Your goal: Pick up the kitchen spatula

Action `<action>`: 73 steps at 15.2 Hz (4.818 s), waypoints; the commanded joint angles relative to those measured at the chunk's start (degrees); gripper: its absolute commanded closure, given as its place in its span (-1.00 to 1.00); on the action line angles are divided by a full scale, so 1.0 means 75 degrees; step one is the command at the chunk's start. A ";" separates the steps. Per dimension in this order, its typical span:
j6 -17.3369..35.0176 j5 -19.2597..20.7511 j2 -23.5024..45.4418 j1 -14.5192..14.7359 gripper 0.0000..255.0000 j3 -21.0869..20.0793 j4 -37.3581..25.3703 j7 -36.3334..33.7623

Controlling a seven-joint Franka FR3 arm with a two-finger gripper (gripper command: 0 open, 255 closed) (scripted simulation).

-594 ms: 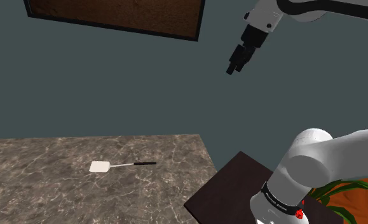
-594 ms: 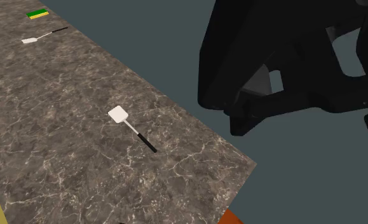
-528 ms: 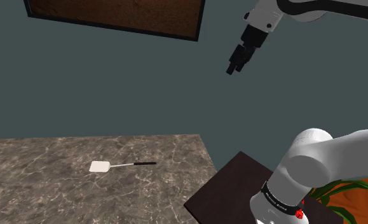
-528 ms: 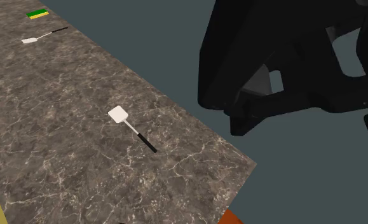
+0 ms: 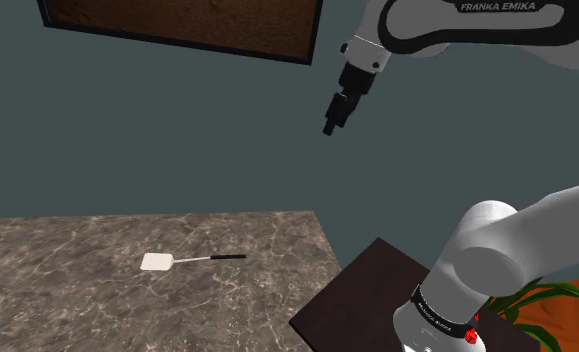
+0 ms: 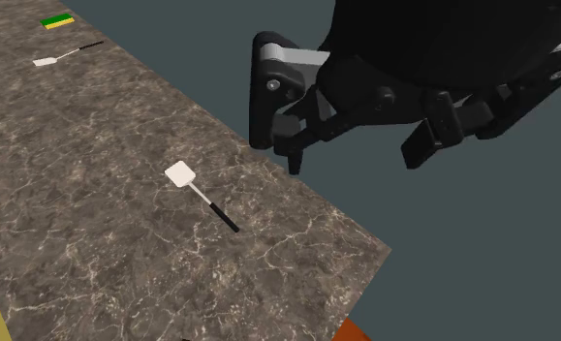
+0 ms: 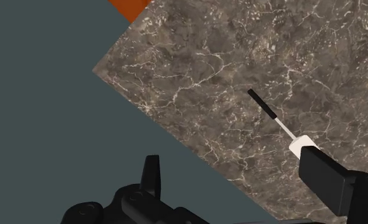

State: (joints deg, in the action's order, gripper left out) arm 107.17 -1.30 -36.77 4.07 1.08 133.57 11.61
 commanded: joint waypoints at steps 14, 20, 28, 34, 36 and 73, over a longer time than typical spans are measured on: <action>0.2181 0.0032 0.3568 0.0835 -1.00 -0.0776 -0.0721 0.0632; 0.2761 0.0286 0.5102 0.1108 -1.00 -0.1085 -0.1388 0.0773; 0.3221 0.0841 0.7166 0.1560 -1.00 -0.1378 -0.2571 0.0859; 0.3333 0.1300 0.8715 0.1999 -1.00 -0.1486 -0.3671 0.0940; 0.3329 0.1443 0.9232 0.2162 -1.00 -0.1506 -0.4080 0.0983; 0.2785 0.1492 0.9380 0.2320 1.00 -0.1609 -0.4636 0.1136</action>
State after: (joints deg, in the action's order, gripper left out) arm 128.49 10.01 34.03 21.64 -10.94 98.77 19.91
